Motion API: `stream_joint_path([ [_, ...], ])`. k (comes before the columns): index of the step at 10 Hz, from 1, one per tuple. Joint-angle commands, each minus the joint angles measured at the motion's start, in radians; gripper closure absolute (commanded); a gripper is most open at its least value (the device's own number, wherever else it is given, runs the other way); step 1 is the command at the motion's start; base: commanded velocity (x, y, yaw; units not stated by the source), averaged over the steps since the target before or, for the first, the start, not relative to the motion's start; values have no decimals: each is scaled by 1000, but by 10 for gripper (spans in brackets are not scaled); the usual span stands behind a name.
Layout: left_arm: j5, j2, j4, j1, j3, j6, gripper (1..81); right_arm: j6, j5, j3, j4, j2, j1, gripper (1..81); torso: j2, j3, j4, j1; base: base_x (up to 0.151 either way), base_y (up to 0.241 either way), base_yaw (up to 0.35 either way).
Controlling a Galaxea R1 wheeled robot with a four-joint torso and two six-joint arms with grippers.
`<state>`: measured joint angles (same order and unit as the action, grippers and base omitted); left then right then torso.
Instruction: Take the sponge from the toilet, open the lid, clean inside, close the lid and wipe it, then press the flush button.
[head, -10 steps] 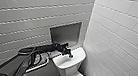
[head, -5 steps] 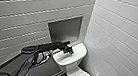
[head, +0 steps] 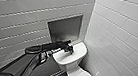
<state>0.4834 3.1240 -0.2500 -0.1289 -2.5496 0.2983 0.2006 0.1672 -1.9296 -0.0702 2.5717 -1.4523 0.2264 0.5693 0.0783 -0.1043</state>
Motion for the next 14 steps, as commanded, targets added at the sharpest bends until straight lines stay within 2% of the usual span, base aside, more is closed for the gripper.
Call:
stream_joint_path([
  [1,24,22,17,179,-12,2,811,2,-71,20,9,-16,3,811,0,-1,0,0,0,0,0],
  [4,24,24,43,160,-18,2,811,2,-71,-14,9,9,0,811,0,5,0,0,0,0,0],
  [5,-6,24,54,145,-35,2,811,2,-71,-29,7,21,-1,811,0,5,0,0,0,0,0],
  [6,-26,24,55,136,-52,2,811,2,-71,-38,7,26,-1,811,0,47,0,0,0,0,0],
  [7,-29,24,55,137,-67,2,811,0,-71,-38,7,27,-1,811,0,46,0,0,0,0,0],
  [8,-31,24,55,136,-72,2,811,0,-71,-35,7,27,-1,811,0,18,0,0,0,0,0],
  [14,-9,55,135,88,-66,1,811,0,-71,-86,7,72,-4,811,-1,31,0,-1,0,0,0],
])
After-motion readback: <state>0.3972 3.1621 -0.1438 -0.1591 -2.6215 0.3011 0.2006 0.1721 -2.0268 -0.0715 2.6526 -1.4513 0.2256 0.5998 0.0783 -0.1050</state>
